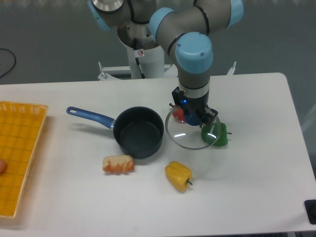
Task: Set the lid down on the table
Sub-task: 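Carry the clear glass lid by its knob away from the green pepper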
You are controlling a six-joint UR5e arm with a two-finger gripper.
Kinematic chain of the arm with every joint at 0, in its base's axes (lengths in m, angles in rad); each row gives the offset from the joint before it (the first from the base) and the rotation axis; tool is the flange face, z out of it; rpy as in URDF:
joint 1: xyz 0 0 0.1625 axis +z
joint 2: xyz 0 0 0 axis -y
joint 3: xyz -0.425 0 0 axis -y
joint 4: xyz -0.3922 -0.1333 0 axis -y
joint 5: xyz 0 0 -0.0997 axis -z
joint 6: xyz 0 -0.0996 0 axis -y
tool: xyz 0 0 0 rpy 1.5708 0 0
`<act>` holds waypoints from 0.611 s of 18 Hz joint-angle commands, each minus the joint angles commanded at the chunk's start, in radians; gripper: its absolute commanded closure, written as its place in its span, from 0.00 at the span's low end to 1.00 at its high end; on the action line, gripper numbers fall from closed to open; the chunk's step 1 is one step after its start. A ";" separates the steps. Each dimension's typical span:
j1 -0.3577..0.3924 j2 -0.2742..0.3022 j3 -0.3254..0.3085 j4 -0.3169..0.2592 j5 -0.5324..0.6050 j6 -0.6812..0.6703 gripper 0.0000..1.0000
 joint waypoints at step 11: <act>0.067 -0.014 0.002 0.011 -0.006 0.000 0.49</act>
